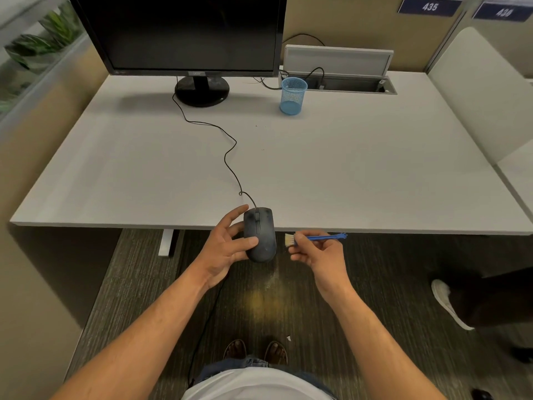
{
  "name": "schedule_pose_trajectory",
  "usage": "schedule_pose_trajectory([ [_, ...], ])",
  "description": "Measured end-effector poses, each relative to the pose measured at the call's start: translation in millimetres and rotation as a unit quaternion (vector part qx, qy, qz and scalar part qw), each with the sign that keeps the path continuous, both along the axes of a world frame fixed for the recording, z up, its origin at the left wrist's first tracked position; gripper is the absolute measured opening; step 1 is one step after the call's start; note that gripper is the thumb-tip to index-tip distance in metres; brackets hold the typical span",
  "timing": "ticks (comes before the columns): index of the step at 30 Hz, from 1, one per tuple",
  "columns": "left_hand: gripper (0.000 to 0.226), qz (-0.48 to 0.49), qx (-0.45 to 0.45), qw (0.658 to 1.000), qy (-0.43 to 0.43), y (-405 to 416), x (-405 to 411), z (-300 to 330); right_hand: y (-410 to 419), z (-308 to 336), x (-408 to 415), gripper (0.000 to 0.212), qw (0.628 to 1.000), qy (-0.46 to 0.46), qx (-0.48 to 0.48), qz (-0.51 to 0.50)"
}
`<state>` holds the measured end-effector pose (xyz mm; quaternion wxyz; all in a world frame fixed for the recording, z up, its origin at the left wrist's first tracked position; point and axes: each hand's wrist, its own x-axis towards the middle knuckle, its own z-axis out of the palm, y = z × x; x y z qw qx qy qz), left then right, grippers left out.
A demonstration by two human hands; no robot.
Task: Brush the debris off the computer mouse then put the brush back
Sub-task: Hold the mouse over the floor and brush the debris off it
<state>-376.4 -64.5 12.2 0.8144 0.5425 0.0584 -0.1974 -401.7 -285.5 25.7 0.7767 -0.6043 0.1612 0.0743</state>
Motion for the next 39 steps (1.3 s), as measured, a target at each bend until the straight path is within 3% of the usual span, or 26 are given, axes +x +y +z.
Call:
schedule_pose_trajectory([
  [9,0.087,-0.049,-0.018,0.999,0.004,-0.4,-4.9,-1.2,9.8,15.8,34.4,0.011,1.0,0.004,-0.002,0.001],
  [20,0.066,-0.023,-0.01,1.0,0.006,5.8,-3.2,-6.3,15.9,15.7,8.0,0.015,0.999,0.008,0.003,0.054],
  [30,0.07,-0.017,0.004,1.0,0.005,5.1,-2.8,-4.5,8.5,11.6,-19.0,0.016,0.997,0.008,-0.021,0.079],
  [39,0.076,-0.029,0.006,1.0,0.002,0.0,-7.7,-3.6,4.8,22.2,2.0,0.016,1.0,0.0,-0.005,0.011],
])
